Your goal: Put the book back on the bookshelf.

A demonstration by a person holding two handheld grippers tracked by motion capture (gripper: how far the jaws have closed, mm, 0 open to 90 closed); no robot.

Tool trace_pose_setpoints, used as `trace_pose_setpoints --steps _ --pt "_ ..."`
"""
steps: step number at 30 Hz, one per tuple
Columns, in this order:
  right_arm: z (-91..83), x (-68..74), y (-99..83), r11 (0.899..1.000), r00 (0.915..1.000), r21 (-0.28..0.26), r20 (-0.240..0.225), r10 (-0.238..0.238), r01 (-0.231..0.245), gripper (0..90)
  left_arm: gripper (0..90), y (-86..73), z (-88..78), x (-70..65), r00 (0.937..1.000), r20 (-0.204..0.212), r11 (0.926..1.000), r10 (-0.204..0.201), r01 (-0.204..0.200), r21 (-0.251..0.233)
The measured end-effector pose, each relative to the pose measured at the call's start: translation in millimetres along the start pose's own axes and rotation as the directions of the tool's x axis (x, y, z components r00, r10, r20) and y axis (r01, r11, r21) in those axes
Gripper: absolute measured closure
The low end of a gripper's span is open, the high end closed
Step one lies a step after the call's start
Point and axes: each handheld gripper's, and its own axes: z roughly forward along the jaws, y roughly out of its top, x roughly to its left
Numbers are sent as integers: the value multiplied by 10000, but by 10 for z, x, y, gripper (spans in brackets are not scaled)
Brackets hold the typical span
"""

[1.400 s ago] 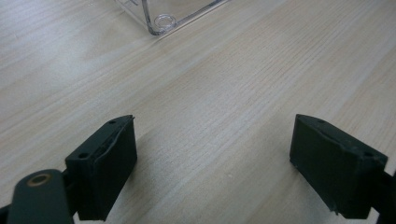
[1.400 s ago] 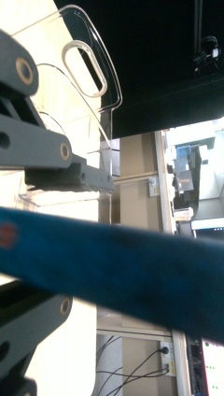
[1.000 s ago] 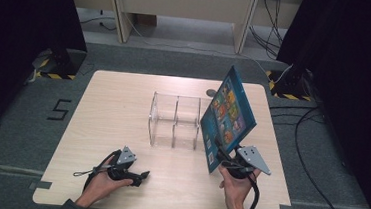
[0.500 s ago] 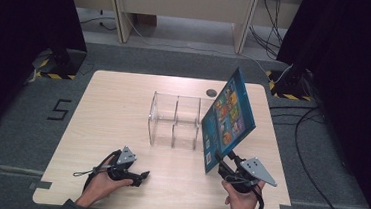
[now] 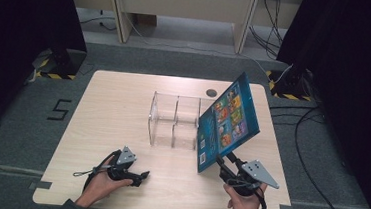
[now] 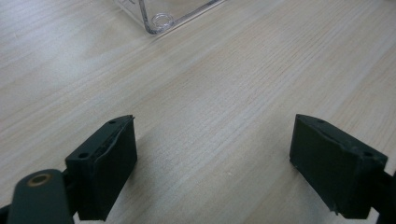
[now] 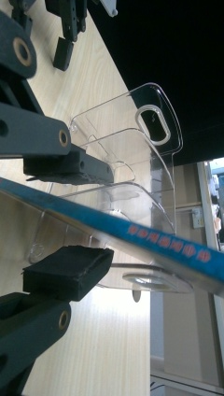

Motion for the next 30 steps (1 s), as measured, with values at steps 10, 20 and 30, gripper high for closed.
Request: trace_pose_setpoints --steps 10,20,30 --pt "-241 -101 -46 10000 10000 13 89 40 -40 507 137 -4 0 0 10000 15 10000 -4 4 -22" --pt "-322 -273 -121 9962 9995 867 309 -45 18 443 129 -16 0 -4 10000 17 10000 39 -38 -89" --pt "-324 -422 -215 9836 9975 1662 201 680 -704 356 123 -19 -4 -10 10000 44 10000 61 -61 -69"
